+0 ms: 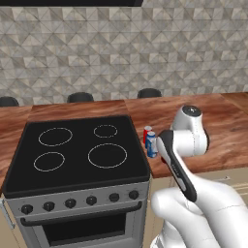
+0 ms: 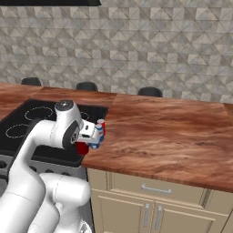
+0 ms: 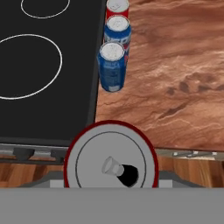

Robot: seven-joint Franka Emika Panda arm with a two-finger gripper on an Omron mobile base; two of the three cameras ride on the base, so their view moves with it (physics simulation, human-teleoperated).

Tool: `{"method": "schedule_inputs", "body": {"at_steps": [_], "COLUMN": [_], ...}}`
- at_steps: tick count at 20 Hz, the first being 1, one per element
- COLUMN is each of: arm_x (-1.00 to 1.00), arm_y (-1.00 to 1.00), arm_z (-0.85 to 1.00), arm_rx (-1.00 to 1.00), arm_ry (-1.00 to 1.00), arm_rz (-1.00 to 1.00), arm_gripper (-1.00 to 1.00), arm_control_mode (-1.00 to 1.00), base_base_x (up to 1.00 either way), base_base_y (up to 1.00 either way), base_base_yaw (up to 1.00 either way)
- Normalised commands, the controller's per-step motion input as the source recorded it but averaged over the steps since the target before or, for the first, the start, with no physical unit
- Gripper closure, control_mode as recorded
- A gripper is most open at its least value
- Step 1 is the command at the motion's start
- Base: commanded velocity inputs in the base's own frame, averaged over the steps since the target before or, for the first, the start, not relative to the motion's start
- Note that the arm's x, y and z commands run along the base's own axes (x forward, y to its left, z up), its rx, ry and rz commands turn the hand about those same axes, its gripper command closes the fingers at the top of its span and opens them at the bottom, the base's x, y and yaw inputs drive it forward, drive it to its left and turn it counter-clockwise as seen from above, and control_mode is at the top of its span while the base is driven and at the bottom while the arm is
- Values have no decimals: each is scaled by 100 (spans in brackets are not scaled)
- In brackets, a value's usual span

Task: Four empty soda cans are scattered around the kitchen. Gather all the cans and cluster them next to the stove for recycling.

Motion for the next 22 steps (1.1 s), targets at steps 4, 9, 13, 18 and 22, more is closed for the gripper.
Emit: {"method": "schedule_inputs", "body": {"at_steps": [4, 9, 13, 18, 22], "arm_x": [22, 28, 25, 18, 9], "arm_y": [2, 0, 0, 2, 0], "arm_z": [-17, -15, -18, -22, -24], "arm_rx": [0, 0, 0, 0, 0], "arm_ry": [0, 0, 0, 0, 0], "arm_rz": [0, 0, 0, 0, 0], "arm_gripper": [100, 100, 100, 100, 100], "arm_control_mode": [-100, -100, -100, -100, -100], "base_base_x": [0, 0, 0, 0, 0], "base_base_y": [0, 0, 0, 0, 0], "base_base_yaw": [0, 0, 0, 0, 0]}}
